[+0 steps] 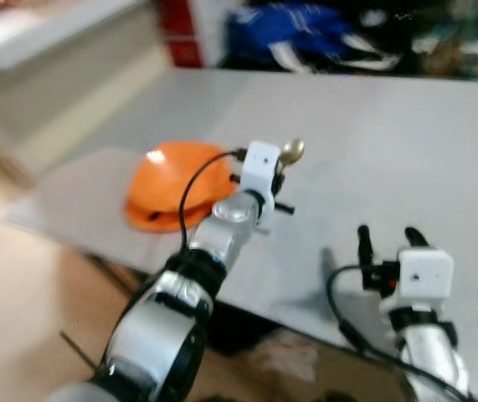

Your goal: Setting the table

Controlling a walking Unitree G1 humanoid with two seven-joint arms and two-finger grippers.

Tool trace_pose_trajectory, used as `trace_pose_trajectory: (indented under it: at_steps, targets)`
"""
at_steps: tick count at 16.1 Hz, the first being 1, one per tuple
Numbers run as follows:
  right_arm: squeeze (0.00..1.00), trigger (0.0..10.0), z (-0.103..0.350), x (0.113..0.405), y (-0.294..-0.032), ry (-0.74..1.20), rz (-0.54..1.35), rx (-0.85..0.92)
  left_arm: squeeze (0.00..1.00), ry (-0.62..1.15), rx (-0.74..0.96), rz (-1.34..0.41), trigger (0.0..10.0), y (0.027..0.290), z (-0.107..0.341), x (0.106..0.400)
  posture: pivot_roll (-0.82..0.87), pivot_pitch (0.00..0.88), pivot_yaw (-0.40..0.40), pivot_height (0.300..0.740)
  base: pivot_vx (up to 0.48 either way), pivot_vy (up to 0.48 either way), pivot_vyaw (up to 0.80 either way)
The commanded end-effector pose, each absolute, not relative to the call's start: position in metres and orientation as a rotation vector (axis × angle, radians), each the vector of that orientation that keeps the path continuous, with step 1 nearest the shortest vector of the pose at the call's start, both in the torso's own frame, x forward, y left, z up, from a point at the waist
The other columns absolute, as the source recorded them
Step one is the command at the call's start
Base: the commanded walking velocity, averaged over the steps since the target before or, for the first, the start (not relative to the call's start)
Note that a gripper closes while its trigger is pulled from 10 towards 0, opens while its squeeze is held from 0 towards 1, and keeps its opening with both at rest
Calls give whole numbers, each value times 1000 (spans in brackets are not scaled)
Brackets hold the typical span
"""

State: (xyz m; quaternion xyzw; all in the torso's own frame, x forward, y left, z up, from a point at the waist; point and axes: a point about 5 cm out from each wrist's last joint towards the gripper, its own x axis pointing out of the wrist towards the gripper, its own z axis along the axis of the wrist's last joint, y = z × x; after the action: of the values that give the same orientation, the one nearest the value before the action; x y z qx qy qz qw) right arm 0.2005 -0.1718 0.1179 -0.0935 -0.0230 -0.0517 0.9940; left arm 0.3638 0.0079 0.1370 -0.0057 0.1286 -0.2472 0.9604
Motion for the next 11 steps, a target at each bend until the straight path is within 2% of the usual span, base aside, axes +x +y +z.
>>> trace_pose_trajectory:
  at_steps: [1,11]
  targets:
    - [0,10000,120,201,-166,-52,-89,-167,0,248,-131,-686,0,-70,153,330,-191,0,166,723,0,0,0]
    - [0,10000,120,197,-166,-38,-82,-169,0,327,-95,-497,0,-37,132,345,-192,0,150,723,0,0,0]
